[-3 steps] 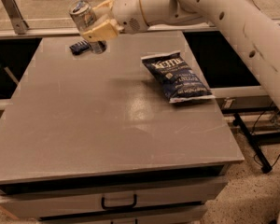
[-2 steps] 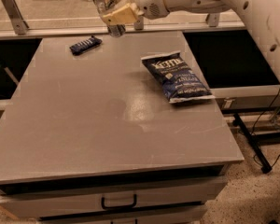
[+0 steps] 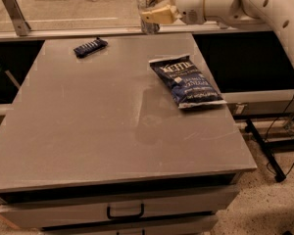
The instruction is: Move redbull can near blue chip bag
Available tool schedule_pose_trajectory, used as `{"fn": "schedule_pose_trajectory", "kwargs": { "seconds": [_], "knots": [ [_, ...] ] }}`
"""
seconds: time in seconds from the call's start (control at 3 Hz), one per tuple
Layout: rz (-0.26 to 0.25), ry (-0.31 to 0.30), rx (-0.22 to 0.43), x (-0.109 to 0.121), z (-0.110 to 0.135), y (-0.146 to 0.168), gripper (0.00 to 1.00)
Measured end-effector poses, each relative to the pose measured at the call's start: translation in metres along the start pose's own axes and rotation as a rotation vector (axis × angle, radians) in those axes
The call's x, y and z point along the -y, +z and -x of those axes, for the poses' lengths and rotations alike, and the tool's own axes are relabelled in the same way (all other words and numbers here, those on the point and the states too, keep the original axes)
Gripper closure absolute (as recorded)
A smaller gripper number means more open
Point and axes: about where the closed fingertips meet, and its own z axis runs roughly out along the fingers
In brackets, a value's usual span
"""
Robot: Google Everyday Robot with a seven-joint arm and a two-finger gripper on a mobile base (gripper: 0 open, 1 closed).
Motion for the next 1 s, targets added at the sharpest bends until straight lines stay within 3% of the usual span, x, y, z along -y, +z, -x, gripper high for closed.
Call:
{"fn": "schedule_pose_trajectory", "kwargs": {
  "seconds": [0.67, 1.0],
  "knots": [
    [-0.100, 0.114, 0.006, 0.029, -0.058, -0.020, 1.00],
    [-0.131, 0.176, -0.019, 0.030, -0.085, -0.027, 1.00]
  ]
}}
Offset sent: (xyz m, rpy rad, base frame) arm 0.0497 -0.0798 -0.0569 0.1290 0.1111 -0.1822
